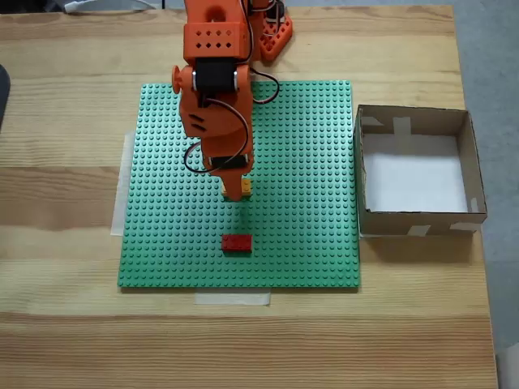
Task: Pick the yellow lego block and put it in the box.
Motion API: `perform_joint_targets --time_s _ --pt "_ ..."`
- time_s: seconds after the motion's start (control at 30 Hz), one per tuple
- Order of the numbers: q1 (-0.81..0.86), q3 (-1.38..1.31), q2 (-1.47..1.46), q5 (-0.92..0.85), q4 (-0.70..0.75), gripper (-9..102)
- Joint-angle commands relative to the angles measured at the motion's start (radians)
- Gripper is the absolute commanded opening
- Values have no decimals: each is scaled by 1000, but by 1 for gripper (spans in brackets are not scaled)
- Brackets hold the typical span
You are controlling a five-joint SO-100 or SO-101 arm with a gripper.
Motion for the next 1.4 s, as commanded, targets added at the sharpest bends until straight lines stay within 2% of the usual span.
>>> perform_joint_targets --time_s 0.0,1.37 --pt "9 -43 -8 -9 -17 20" --pt "18 -20 -48 -66 -61 15"
